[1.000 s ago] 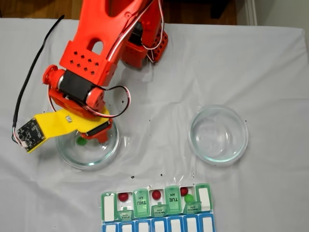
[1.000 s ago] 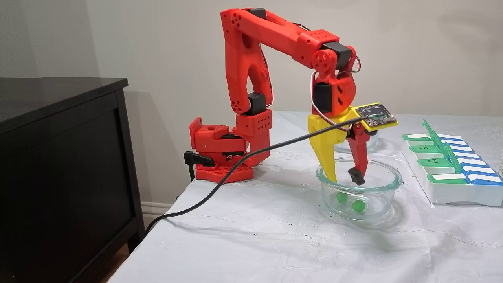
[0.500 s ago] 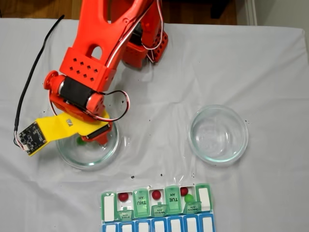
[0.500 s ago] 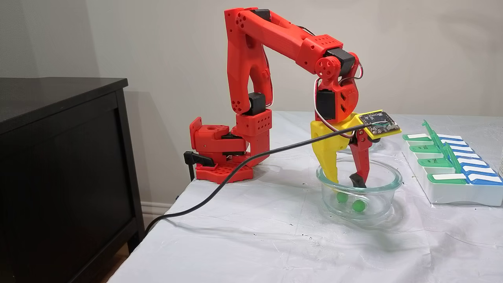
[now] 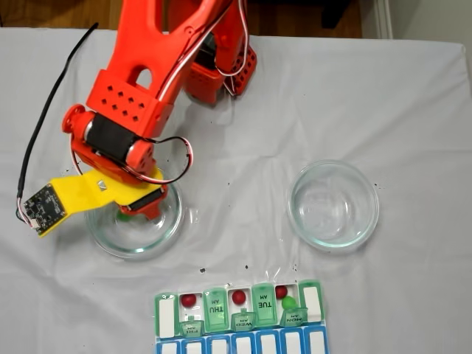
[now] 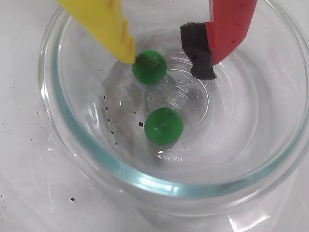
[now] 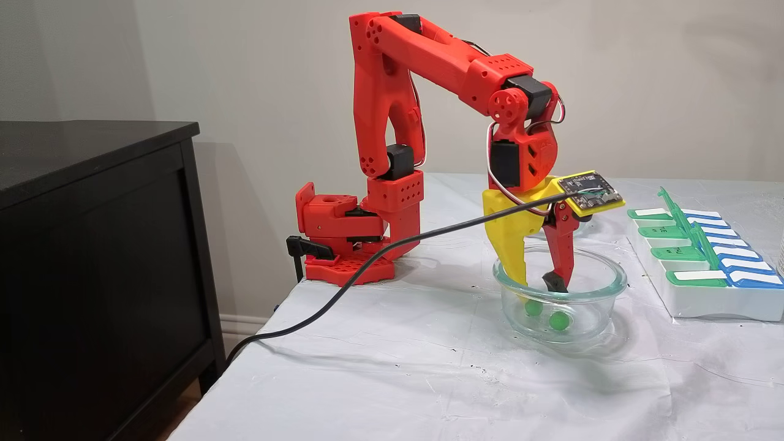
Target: Sort medicines into box.
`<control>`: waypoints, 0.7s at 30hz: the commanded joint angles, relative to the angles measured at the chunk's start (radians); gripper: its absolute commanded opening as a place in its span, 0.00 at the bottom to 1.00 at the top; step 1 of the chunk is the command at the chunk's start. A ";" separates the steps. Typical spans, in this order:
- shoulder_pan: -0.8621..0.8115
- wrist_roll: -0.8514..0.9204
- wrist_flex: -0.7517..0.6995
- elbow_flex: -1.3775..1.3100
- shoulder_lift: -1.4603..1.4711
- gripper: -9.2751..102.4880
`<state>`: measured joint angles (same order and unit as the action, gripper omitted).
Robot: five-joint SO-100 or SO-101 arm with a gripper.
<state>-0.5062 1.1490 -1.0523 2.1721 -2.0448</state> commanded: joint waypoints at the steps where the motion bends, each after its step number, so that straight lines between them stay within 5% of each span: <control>1: -0.012 0.017 -0.014 -0.028 -0.067 0.25; 21: -0.015 0.040 0.029 0.057 -0.100 0.25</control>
<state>-0.5062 1.1781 -1.0262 2.2381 -2.0693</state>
